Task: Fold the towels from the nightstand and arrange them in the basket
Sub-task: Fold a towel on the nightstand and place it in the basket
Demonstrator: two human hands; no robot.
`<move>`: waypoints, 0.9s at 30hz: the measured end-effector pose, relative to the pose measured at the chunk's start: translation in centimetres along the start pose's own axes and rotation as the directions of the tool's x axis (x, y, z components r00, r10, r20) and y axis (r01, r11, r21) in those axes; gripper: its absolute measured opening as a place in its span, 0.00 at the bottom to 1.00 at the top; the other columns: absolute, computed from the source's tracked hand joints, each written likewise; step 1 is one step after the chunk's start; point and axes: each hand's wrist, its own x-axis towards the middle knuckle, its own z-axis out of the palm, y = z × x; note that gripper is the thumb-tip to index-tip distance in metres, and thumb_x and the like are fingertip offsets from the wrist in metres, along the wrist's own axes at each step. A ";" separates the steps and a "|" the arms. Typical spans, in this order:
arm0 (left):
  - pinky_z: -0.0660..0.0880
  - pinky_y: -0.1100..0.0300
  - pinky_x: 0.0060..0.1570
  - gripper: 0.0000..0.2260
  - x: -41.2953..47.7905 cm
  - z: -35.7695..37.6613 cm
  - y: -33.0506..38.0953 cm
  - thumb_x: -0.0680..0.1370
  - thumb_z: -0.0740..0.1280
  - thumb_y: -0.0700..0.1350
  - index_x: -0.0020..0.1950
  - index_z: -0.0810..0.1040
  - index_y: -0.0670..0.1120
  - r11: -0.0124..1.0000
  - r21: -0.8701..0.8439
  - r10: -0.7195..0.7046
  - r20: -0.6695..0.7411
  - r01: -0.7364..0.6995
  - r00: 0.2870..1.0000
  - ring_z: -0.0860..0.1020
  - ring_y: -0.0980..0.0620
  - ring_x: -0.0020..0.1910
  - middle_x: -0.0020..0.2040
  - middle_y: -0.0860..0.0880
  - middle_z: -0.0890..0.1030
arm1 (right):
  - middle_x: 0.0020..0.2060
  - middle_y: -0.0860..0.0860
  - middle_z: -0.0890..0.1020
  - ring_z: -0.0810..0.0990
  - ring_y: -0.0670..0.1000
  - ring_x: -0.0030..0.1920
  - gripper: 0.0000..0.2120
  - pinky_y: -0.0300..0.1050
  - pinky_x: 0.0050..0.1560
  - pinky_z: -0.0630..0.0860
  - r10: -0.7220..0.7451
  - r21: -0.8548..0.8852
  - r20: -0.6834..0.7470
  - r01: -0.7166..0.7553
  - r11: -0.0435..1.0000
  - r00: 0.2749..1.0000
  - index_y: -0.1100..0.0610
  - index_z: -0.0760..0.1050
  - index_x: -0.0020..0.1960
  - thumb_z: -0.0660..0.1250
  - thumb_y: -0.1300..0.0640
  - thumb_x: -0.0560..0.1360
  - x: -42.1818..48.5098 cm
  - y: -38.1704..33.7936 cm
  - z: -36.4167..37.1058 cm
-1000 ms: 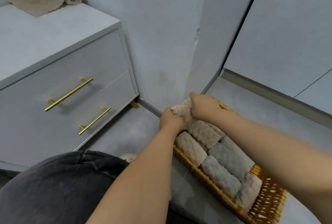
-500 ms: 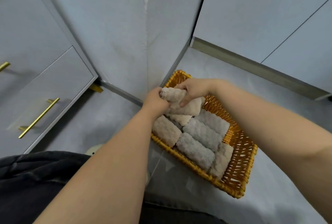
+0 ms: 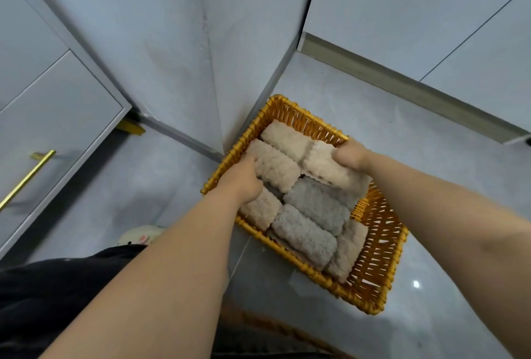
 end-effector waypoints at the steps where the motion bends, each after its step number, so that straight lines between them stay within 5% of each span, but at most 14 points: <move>1: 0.71 0.55 0.60 0.28 0.2 0.3 -0.2 0.79 0.60 0.40 0.77 0.54 0.48 1.000 0.029 0.000 0.020 0.000 1.000 0.71 0.45 0.66 0.70 0.43 0.70 | 0.47 0.57 0.75 0.74 0.56 0.47 0.08 0.44 0.44 0.67 0.045 0.001 -0.010 -0.045 0.999 0.999 0.61 0.73 0.48 0.58 0.57 0.77 0.2 0.9 0.5; 4: 0.73 0.56 0.47 0.28 0.6 1.0 -0.6 0.79 0.59 0.39 0.77 0.54 0.49 0.993 0.115 -0.016 0.083 0.006 0.996 0.75 0.43 0.57 0.61 0.41 0.75 | 0.46 0.56 0.73 0.76 0.57 0.51 0.11 0.45 0.46 0.69 0.085 -0.029 -0.010 -0.085 0.996 0.996 0.61 0.73 0.51 0.56 0.55 0.78 0.9 2.0 2.0; 8: 0.74 0.50 0.56 0.27 1.0 1.6 -0.9 0.78 0.59 0.40 0.76 0.56 0.47 0.973 0.229 -0.016 0.132 -0.015 0.991 0.74 0.43 0.56 0.63 0.41 0.70 | 0.43 0.56 0.76 0.74 0.54 0.42 0.10 0.43 0.36 0.70 0.088 -0.044 -0.003 -0.088 0.995 0.996 0.58 0.70 0.38 0.56 0.58 0.77 1.5 1.4 3.7; 11: 0.75 0.51 0.55 0.29 1.3 1.9 -1.4 0.77 0.59 0.40 0.77 0.54 0.48 0.964 0.263 -0.016 0.155 -0.026 0.988 0.75 0.44 0.54 0.60 0.42 0.74 | 0.44 0.56 0.78 0.77 0.56 0.43 0.06 0.48 0.41 0.74 0.049 -0.125 -0.186 -0.073 0.989 0.981 0.60 0.72 0.48 0.57 0.60 0.77 0.9 1.8 5.5; 14: 0.72 0.53 0.61 0.30 1.3 2.1 -1.8 0.79 0.58 0.40 0.78 0.50 0.49 0.947 0.320 -0.033 0.183 -0.028 0.983 0.72 0.42 0.62 0.66 0.41 0.72 | 0.51 0.58 0.79 0.76 0.60 0.51 0.11 0.52 0.50 0.73 -0.200 -0.187 -0.526 0.117 0.975 0.826 0.63 0.74 0.58 0.59 0.62 0.77 0.1 3.7 7.5; 16: 0.68 0.54 0.65 0.29 1.4 2.1 -1.8 0.80 0.57 0.40 0.78 0.48 0.48 0.930 0.366 -0.056 0.190 -0.018 0.980 0.65 0.42 0.70 0.73 0.42 0.65 | 0.58 0.60 0.77 0.74 0.61 0.58 0.15 0.56 0.59 0.71 -0.358 -0.252 -0.597 0.255 0.933 0.718 0.63 0.73 0.62 0.62 0.63 0.76 -0.3 4.3 8.7; 19: 0.69 0.54 0.61 0.30 1.5 2.3 -1.6 0.80 0.57 0.40 0.79 0.47 0.48 0.921 0.389 -0.060 0.199 -0.022 0.978 0.68 0.43 0.67 0.72 0.43 0.66 | 0.72 0.58 0.65 0.61 0.58 0.73 0.23 0.56 0.73 0.57 -0.382 -0.351 -0.363 0.255 0.901 0.850 0.59 0.59 0.74 0.55 0.55 0.81 -0.7 4.1 10.3; 22: 0.67 0.55 0.63 0.30 1.5 2.3 -1.3 0.80 0.58 0.44 0.79 0.47 0.48 0.921 0.387 -0.056 0.236 -0.041 0.970 0.67 0.43 0.69 0.74 0.44 0.65 | 0.77 0.56 0.49 0.47 0.55 0.77 0.29 0.55 0.75 0.45 -0.207 -0.374 -0.137 0.143 0.916 0.969 0.57 0.43 0.78 0.43 0.45 0.82 -0.1 3.5 11.4; 25: 0.65 0.55 0.66 0.30 1.5 2.1 -1.2 0.80 0.59 0.46 0.78 0.47 0.48 0.919 0.389 -0.043 0.253 -0.061 0.967 0.64 0.44 0.71 0.76 0.45 0.60 | 0.77 0.56 0.46 0.46 0.56 0.77 0.29 0.56 0.74 0.44 -0.096 -0.326 -0.107 0.056 0.944 0.990 0.57 0.41 0.78 0.43 0.44 0.82 0.5 1.9 10.9; 27: 0.66 0.54 0.67 0.30 1.6 2.0 -1.3 0.80 0.59 0.45 0.78 0.48 0.48 0.922 0.383 -0.035 0.236 -0.059 0.971 0.64 0.44 0.72 0.76 0.45 0.60 | 0.77 0.57 0.52 0.50 0.57 0.76 0.29 0.56 0.74 0.48 -0.097 -0.260 -0.220 0.038 0.965 0.971 0.59 0.48 0.77 0.46 0.46 0.82 0.2 1.2 10.7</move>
